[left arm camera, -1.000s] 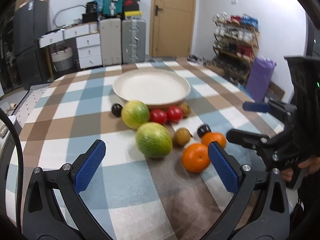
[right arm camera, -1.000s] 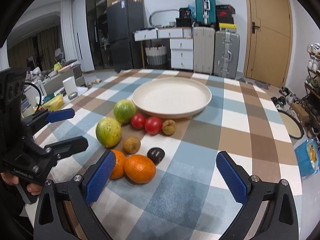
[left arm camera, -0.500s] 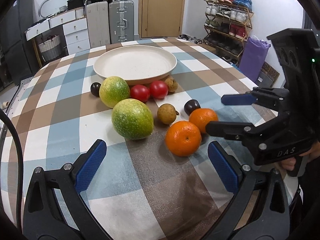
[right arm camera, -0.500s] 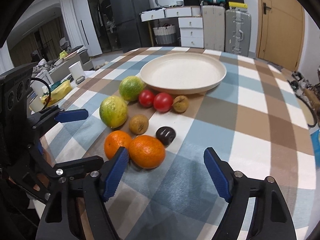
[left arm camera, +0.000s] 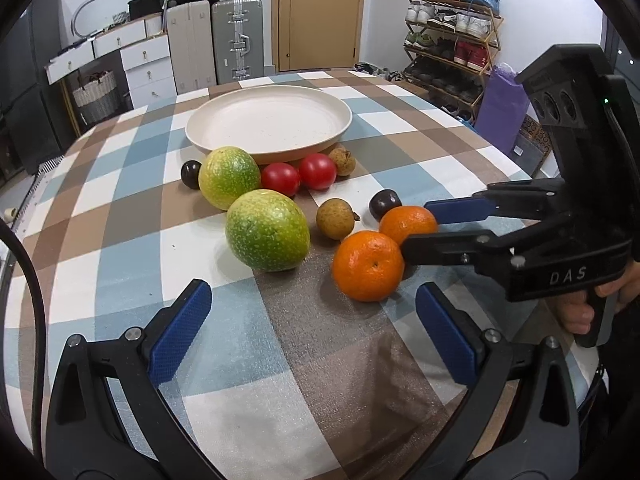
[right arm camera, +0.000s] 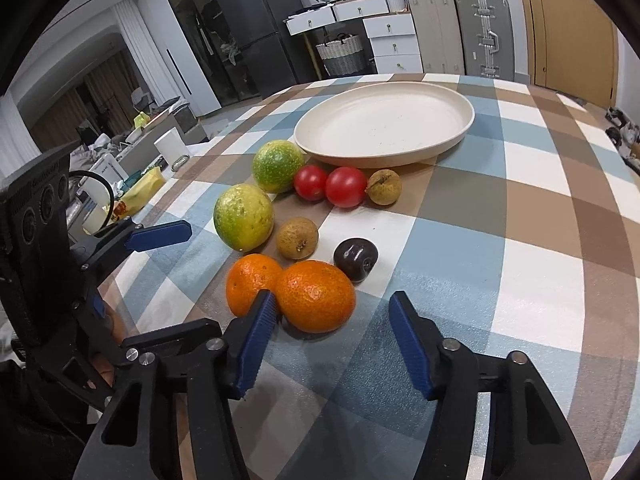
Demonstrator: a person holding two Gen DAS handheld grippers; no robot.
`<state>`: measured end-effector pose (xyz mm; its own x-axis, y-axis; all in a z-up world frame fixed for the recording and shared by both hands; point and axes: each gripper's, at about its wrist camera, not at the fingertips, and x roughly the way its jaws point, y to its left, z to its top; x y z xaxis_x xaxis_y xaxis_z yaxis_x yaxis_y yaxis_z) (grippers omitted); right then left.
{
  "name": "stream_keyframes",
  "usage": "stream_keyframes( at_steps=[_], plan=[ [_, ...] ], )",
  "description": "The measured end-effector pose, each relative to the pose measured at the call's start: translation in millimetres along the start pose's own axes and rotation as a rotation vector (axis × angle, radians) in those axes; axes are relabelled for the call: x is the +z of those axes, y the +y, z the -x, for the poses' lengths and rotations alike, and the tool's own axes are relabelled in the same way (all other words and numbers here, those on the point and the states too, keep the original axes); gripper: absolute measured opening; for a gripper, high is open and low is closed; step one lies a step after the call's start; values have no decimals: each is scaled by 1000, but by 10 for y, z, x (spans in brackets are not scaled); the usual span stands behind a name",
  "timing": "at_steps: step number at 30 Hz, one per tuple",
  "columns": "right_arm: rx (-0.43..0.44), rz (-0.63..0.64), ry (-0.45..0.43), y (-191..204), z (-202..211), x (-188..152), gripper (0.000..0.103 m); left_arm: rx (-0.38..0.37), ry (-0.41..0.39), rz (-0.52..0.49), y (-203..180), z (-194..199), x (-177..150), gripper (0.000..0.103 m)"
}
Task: Organize fruits
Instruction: 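Reach the left tool to an orange and close its fingers on it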
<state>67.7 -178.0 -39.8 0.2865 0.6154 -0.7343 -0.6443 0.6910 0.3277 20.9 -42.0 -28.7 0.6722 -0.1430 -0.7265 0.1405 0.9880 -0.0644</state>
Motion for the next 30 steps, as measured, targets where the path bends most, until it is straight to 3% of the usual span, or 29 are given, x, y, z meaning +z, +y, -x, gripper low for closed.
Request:
stream_keyframes(
  at_steps=[4, 6, 19, 30],
  plan=[
    [40, -13, 0, 6, -3, -3, 46, -70, 39, 21, 1, -35, -24, 102],
    [52, -34, -4, 3, -3, 1, 43, -69, 41, 19, -25, -40, -32, 102],
    [3, -25, -28, -61, 135, -47, 41, -68, 54, 41, -166, -154, 8, 97],
    [-15, -41, -51, -167, 229, -35, 41, -98, 68, 35, -252, -262, 80, 65]
  ],
)
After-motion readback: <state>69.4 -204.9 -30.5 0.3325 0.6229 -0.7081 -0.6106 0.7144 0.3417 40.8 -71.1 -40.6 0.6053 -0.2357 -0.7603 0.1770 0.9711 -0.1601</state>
